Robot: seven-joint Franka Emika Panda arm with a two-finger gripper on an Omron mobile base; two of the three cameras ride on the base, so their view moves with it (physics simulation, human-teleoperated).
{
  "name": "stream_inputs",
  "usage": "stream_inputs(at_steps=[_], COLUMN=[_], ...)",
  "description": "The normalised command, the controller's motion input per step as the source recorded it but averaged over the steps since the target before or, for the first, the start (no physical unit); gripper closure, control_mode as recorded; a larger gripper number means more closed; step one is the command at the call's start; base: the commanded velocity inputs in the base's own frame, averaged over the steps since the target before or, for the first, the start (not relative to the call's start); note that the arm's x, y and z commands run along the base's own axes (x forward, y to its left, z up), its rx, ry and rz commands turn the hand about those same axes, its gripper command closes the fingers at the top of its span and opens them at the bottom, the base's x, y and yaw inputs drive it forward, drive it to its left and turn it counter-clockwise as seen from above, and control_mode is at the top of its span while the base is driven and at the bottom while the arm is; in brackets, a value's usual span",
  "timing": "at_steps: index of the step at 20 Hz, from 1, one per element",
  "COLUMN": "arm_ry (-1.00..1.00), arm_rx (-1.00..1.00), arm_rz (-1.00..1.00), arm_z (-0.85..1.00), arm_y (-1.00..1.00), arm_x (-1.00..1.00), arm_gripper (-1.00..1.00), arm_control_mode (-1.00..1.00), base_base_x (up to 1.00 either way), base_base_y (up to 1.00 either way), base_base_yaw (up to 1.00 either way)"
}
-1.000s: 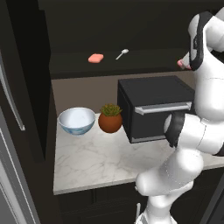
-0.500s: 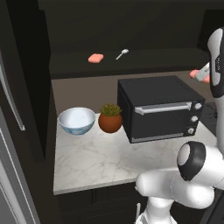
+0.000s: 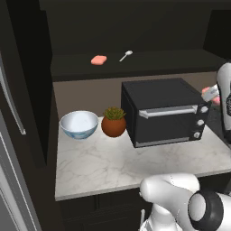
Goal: Pick the bar soap and bar soap from the cabinet and place them on the counter.
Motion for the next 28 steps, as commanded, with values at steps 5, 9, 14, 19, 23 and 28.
stream_inputs(at_steps=[5, 9, 14, 19, 23, 28], arm_ry=[-0.01, 0.03, 0.03, 0.09, 0.11, 0.05], arm_rx=[0.05, 0.01, 0.00, 0.00, 0.00, 0.01], arm_rz=[-0.32, -0.30, -0.15, -0.12, -0.11, -0.06], arm_z=[-0.32, -0.39, -0.36, -0.36, -0.35, -0.36], arm_y=[0.15, 0.02, 0.00, 0.00, 0.00, 0.00], arm_x=[-0.35, -0.14, 0.00, 0.01, 0.01, 0.00], arm_gripper=[1.00, 1.00, 1.00, 1.00, 1.00, 1.00], arm_control_mode=[-1.00, -1.00, -1.00, -1.00, -1.00, -1.00], base_base_x=[0.00, 0.00, 0.00, 0.00, 0.00, 0.00], base_base_y=[0.00, 0.00, 0.00, 0.00, 0.00, 0.00], base_base_yaw=[0.00, 0.00, 0.00, 0.00, 0.00, 0.00])
